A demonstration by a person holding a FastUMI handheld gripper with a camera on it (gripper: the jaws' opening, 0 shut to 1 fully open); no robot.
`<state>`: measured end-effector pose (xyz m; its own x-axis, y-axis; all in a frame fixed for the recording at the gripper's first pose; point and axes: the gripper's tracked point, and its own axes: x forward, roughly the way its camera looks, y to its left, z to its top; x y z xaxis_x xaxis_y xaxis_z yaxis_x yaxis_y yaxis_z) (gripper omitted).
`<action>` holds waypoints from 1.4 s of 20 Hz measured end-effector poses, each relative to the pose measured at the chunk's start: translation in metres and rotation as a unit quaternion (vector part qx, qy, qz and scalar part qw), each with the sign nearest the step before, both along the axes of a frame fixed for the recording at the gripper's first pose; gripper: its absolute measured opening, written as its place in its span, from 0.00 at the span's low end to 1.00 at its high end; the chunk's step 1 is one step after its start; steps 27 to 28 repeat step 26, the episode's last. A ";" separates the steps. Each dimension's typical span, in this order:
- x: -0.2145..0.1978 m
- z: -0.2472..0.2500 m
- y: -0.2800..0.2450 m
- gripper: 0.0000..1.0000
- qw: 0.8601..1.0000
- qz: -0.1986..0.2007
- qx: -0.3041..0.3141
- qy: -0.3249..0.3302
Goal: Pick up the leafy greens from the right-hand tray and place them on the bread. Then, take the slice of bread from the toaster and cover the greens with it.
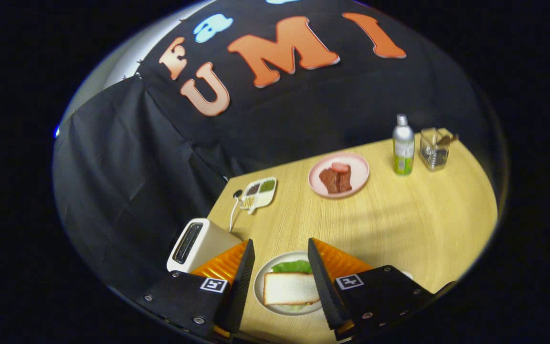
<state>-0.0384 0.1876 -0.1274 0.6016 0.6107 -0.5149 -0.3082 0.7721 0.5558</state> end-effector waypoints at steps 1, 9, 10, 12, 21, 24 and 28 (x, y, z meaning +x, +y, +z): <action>0.009 0.019 -0.009 0.75 0.999 -0.011 -0.008 -0.029; 0.068 0.156 -0.067 0.90 0.977 -0.089 -0.015 -0.191; 0.076 0.171 -0.076 0.92 0.972 -0.101 -0.020 -0.212; 0.085 0.204 -0.091 0.94 0.958 -0.117 -0.033 -0.261; 0.109 0.258 -0.156 0.97 0.907 -0.207 -0.106 -0.352; 0.099 0.274 -0.164 0.97 0.890 -0.226 -0.110 -0.381; 0.093 0.281 -0.167 0.97 0.879 -0.234 -0.121 -0.398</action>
